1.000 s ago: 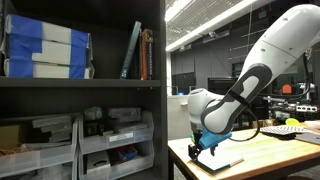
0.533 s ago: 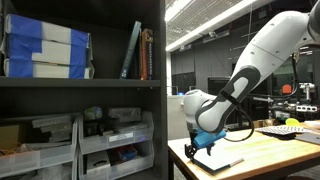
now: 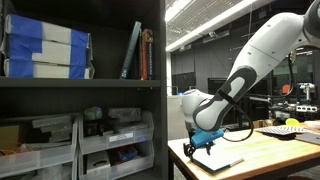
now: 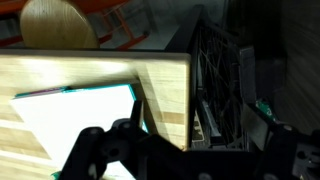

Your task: Close the book.

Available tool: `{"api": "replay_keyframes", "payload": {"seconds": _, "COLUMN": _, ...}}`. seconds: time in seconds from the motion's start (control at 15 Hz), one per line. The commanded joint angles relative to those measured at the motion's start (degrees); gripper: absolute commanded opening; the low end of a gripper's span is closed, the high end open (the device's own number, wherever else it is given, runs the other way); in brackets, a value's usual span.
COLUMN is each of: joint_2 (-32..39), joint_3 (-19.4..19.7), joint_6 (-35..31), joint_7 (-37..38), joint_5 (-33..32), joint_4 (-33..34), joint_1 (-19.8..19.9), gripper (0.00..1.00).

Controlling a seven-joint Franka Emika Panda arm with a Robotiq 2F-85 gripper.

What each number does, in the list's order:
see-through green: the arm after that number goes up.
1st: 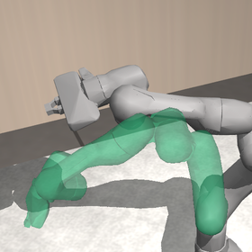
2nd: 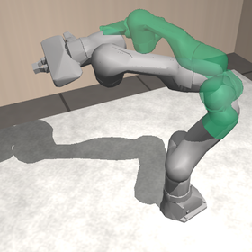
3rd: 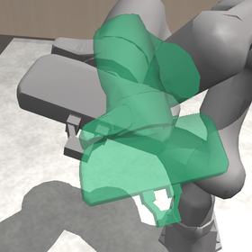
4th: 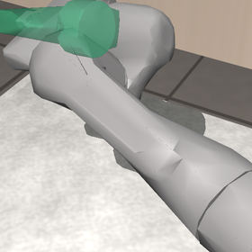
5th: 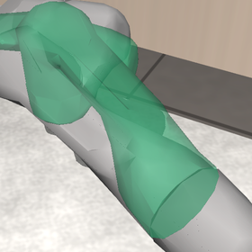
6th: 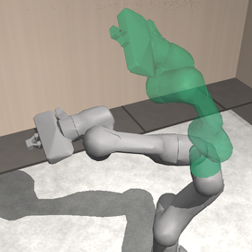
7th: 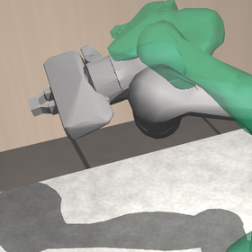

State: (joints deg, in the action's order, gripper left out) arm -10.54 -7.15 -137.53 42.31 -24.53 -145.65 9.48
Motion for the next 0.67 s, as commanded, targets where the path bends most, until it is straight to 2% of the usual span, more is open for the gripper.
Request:
{"api": "replay_keyframes", "payload": {"seconds": 0.0, "joint_2": 1.2, "joint_3": 1.5, "joint_6": 6.3, "joint_7": -3.8, "joint_5": 5.8, "joint_4": 2.1, "joint_1": -3.3, "gripper": 1.0}}
{"api": "replay_keyframes", "payload": {"seconds": 0.07, "joint_2": 1.6, "joint_3": 2.4, "joint_6": 7.2, "joint_7": -9.0, "joint_5": 11.5, "joint_4": 1.8, "joint_1": -4.9, "gripper": 1.0}}
{"api": "replay_keyframes", "payload": {"seconds": 0.2, "joint_2": 1.4, "joint_3": 2.3, "joint_6": 8.4, "joint_7": -14.0, "joint_5": 18.0, "joint_4": -0.3, "joint_1": -7.1, "gripper": 1.0}}
{"api": "replay_keyframes", "payload": {"seconds": 0.4, "joint_2": 1.7, "joint_3": 1.9, "joint_6": 14.5, "joint_7": -21.4, "joint_5": 28.6, "joint_4": 0.6, "joint_1": -10.5, "gripper": 1.0}}
{"api": "replay_keyframes", "payload": {"seconds": 0.6, "joint_2": 2.3, "joint_3": 1.9, "joint_6": 20.0, "joint_7": -23.3, "joint_5": 33.1, "joint_4": 1.9, "joint_1": -11.9, "gripper": 1.0}}
